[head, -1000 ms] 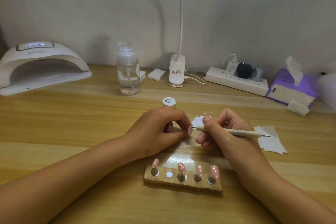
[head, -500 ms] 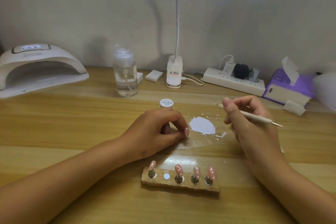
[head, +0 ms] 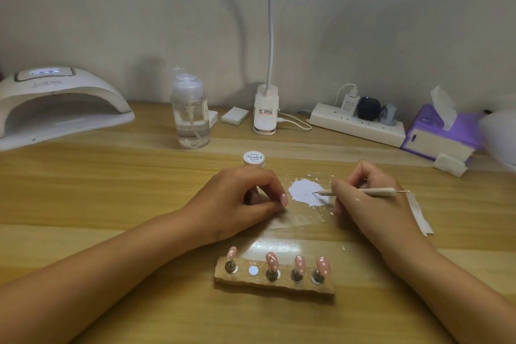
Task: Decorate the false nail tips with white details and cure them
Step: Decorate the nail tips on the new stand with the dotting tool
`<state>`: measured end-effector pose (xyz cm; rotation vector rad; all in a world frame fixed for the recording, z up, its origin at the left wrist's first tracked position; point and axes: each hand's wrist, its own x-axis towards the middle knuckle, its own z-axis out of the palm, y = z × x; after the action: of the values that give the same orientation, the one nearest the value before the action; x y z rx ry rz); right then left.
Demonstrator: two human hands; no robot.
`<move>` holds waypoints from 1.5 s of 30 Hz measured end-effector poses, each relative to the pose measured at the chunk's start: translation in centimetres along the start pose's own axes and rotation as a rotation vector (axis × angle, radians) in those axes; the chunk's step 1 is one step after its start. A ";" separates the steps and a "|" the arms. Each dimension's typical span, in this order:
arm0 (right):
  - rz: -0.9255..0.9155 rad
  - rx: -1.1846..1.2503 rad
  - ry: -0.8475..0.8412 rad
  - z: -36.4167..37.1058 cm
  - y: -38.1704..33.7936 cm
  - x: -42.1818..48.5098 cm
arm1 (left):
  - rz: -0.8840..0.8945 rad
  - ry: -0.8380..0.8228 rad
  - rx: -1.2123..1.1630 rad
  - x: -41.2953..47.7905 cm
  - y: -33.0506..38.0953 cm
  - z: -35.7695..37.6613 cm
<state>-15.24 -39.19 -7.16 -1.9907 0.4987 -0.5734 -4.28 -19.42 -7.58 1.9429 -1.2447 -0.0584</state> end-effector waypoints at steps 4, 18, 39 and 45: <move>-0.006 -0.024 -0.065 0.1 -0.2 -0.1 | -0.007 0.001 0.003 0.0 0.0 0.0; 0.057 0.497 -0.101 1.1 -3.1 -2.9 | -0.006 -0.021 0.030 0.1 -0.1 -0.2; 0.063 0.400 -0.195 1.6 -2.8 -3.4 | 0.044 -0.002 0.025 0.2 -0.2 -0.1; 0.063 0.377 -0.194 1.6 -2.8 -3.4 | 0.043 0.002 0.038 0.2 -0.2 -0.1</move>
<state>-16.71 -34.94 -6.00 -1.6439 0.3061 -0.3960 -4.04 -19.46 -7.59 1.9469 -1.2943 -0.0109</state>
